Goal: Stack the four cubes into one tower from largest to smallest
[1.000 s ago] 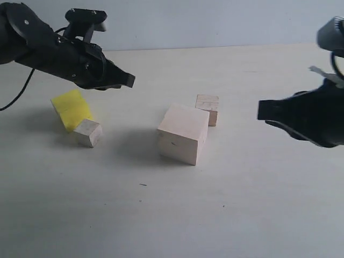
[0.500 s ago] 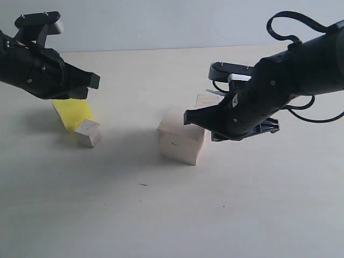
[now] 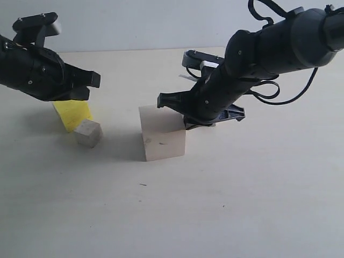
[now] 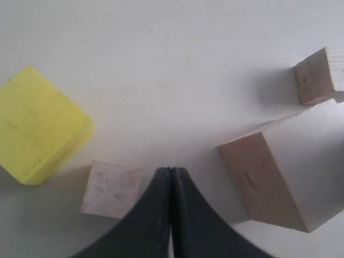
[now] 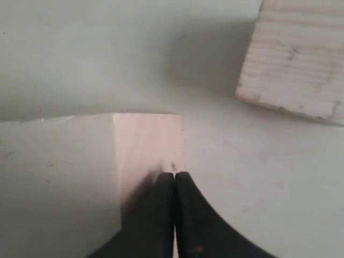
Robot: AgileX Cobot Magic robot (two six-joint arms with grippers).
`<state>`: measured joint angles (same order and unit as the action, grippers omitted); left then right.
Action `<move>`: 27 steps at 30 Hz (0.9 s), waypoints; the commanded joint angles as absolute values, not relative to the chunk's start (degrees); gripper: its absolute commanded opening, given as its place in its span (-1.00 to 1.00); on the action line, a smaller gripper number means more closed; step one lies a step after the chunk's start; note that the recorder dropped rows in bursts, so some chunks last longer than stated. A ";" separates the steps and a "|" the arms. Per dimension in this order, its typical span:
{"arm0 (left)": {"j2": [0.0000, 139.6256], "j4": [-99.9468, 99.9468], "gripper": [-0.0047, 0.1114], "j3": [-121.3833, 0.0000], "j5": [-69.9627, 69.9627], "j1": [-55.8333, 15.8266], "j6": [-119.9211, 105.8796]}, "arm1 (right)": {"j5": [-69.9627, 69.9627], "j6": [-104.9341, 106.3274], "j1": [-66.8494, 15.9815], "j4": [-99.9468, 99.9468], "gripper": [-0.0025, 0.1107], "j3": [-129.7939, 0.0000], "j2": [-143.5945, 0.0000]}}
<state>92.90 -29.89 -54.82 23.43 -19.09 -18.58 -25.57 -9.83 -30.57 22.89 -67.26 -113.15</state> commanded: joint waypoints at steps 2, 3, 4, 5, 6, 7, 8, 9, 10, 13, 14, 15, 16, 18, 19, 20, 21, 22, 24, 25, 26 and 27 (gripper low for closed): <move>93.79 -37.62 -0.92 -54.70 24.45 -20.31 -24.17 | -26.99 -9.02 -30.56 23.11 -0.96 -67.99 -113.41; 94.65 -39.10 -0.92 -54.70 24.92 -20.98 -25.42 | -27.23 -9.02 -30.56 22.87 -0.96 -67.99 -113.27; 95.65 -40.00 -0.92 -54.70 25.14 -21.71 -26.29 | -27.55 -9.02 -30.56 22.28 -0.96 -67.99 -113.24; 96.54 -40.12 -0.92 -54.70 25.38 -22.26 -26.59 | -27.91 -9.02 -30.56 21.79 -0.96 -67.99 -113.24; 97.71 -40.12 -0.92 -54.70 25.57 -22.80 -26.59 | -28.49 -9.02 -30.56 21.54 -0.96 -67.99 -113.24; 98.88 -40.12 -0.92 -54.70 25.71 -23.15 -26.59 | -29.17 -9.02 -30.56 21.44 -0.96 -67.99 -113.24; 99.95 -40.22 -0.92 -54.70 25.71 -23.40 -26.59 | -30.03 -9.02 -30.56 21.44 -0.96 -67.99 -113.24; 100.84 -40.47 -0.92 -54.70 25.71 -23.40 -26.59 | -30.63 -9.02 -30.56 21.44 -0.96 -67.99 -113.24; 101.60 -41.20 -0.92 -54.70 25.71 -23.40 -26.99 | -31.50 -9.02 -30.56 21.44 -0.96 -67.99 -113.24; 103.02 -43.32 -0.92 -54.70 25.80 -23.40 -28.90 | -32.84 -9.02 -30.56 21.44 -0.96 -67.99 -113.24; 103.25 -45.12 -0.92 -54.70 26.14 -23.40 -30.55 | -33.22 -9.02 -30.56 21.44 -0.96 -67.99 -113.24; 103.65 -47.68 -0.92 -54.70 26.40 -23.40 -32.83 | -33.51 -9.02 -30.56 21.54 -0.96 -67.99 -113.24; 103.95 -50.48 -0.92 -54.70 26.69 -23.40 -35.55 | -33.81 -9.02 -30.68 21.94 -0.96 -67.99 -113.24; 104.35 -54.72 -0.92 -54.70 27.10 -23.40 -39.49 | -34.19 -6.94 -30.68 23.71 -0.96 -67.99 -113.24; 104.65 -56.31 -0.92 -54.70 27.10 -23.40 -40.81 | -34.36 -6.15 -30.68 24.45 -0.96 -67.99 -113.24; 104.75 -56.93 -0.92 -54.70 27.10 -23.40 -41.47 | -34.48 -5.13 -30.68 25.47 -0.96 -67.99 -113.24; 105.01 -57.38 -0.92 -54.70 27.10 -23.40 -41.99 | -34.48 -4.03 -30.68 26.46 -0.96 -67.99 -113.24; 105.29 -57.53 -0.92 -54.70 27.10 -23.40 -41.96 | -34.48 -2.93 -30.68 27.32 -0.96 -67.99 -113.24; 105.86 -57.53 -0.92 -54.70 27.10 -23.40 -41.96 | -34.06 -1.05 -30.68 29.13 -0.96 -67.99 -113.24; 106.13 -57.67 -0.92 -54.70 27.10 -23.40 -42.19 | -33.74 -0.46 -30.68 29.69 -0.96 -67.99 -113.24; 106.56 -57.82 -0.92 -54.84 27.23 -23.40 -42.63 | -33.27 0.00 -30.68 30.24 -0.96 -67.99 -113.24; 107.05 -58.64 -0.92 -55.12 27.38 -23.40 -43.37 | -32.85 0.00 -30.68 30.24 -0.96 -67.99 -113.24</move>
